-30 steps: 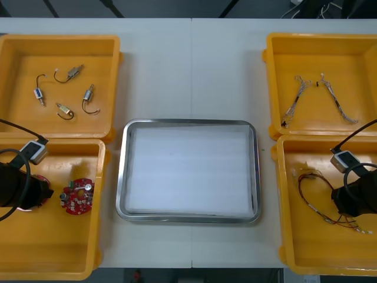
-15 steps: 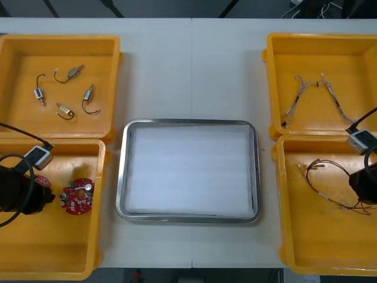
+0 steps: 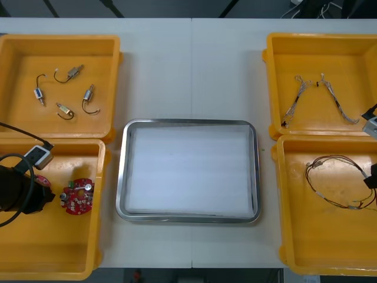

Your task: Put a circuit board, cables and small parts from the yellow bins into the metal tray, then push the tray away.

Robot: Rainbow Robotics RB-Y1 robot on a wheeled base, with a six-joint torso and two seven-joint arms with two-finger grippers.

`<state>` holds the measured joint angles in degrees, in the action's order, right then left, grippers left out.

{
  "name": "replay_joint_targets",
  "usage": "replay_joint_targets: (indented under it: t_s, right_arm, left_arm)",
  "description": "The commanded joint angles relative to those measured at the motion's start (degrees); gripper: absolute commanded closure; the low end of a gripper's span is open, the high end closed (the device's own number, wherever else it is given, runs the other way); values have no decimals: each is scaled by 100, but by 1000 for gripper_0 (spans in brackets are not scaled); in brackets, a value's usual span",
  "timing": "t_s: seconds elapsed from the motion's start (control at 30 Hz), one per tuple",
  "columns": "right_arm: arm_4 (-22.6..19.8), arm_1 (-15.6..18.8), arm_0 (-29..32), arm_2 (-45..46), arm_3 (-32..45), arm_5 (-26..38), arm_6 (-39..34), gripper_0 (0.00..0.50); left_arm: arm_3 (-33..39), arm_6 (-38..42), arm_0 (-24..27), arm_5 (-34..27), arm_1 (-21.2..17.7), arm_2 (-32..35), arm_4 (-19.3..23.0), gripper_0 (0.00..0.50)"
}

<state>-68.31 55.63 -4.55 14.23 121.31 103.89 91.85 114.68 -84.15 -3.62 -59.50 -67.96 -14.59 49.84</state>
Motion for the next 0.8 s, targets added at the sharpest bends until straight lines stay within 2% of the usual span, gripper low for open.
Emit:
replay_joint_targets:
  t_s: [0.03, 0.1, 0.13, 0.17, 0.2, 0.27, 0.3, 0.37, 0.4, 0.43, 0.53, 0.63, 0.8]
  right_arm:
    - [-130, -44, -547, 265, 156, 492, 17, 500]
    - [-130, -44, -723, 273, 156, 611, -9, 500]
    - [-139, -44, -793, 282, 156, 611, -35, 500]
    - [-139, -44, -890, 300, 156, 611, -53, 500]
    - [-147, -44, -969, 326, 156, 611, -79, 500]
    - [-174, -44, -1066, 370, 156, 611, -106, 500]
    - [-200, -44, -1118, 405, 156, 611, -132, 500]
    - [-235, -35, -1171, 432, 156, 611, -158, 500]
    - [-297, -35, -1206, 449, 156, 611, -176, 500]
    - [-393, 0, -1215, 476, 156, 611, -220, 500]
    - [-657, 132, -1233, 511, 156, 611, -519, 500]
    - [-1053, 360, -1285, 502, 156, 611, -835, 500]
    - [-1255, 466, -1312, 502, 165, 611, -1037, 500]
  left_arm:
    - [-16, -558, 115, 62, -244, -97, -62, 0]
    - [-16, -549, 115, 88, -244, -150, -132, 7]
    - [-16, -541, 115, 141, -244, -185, -185, 33]
    - [-24, -541, 115, 255, -262, -247, -264, 92]
    - [-24, -532, 115, 343, -279, -308, -334, 120]
    - [-24, -532, 115, 396, -314, -326, -343, 124]
    - [-24, -523, 115, 396, -323, -326, -325, 162]
    - [-24, -523, 115, 396, -332, -326, -299, 256]
    - [-24, -523, 124, 396, -349, -326, -290, 383]
    - [-24, -523, 124, 396, -367, -326, -290, 461]
    - [-24, -523, 133, 396, -393, -326, -290, 500]
    - [-33, -523, 133, 405, -411, -326, -299, 500]
    - [-24, -523, 142, 396, -464, -282, -246, 500]
